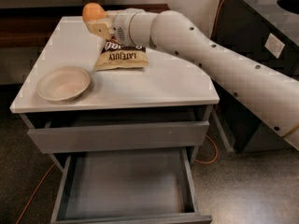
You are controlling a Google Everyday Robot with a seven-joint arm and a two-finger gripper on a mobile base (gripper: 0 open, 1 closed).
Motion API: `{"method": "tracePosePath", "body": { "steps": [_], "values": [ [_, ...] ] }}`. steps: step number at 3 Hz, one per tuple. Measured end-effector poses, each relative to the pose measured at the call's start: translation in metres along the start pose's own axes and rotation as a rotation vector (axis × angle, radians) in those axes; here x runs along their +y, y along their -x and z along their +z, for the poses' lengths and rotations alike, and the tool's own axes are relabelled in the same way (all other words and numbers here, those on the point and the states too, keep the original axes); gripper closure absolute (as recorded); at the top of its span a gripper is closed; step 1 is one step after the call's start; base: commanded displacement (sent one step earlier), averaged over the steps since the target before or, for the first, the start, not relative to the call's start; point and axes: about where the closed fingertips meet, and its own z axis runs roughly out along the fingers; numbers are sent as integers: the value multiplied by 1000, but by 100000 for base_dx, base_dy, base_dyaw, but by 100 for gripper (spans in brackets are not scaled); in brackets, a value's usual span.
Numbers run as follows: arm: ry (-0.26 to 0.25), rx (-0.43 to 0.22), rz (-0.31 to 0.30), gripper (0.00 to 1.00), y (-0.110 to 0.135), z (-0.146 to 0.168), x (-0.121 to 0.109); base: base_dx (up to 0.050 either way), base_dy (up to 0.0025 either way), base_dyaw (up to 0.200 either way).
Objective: Place orange into middle drawer
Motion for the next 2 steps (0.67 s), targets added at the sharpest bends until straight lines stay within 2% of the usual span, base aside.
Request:
{"method": "tracePosePath", "body": {
  "steps": [1,2],
  "values": [
    [42,1,5,100,1,-17,18,0,0,0],
    [112,-2,11,100,10,-72,59,0,0,0]
  ]
}}
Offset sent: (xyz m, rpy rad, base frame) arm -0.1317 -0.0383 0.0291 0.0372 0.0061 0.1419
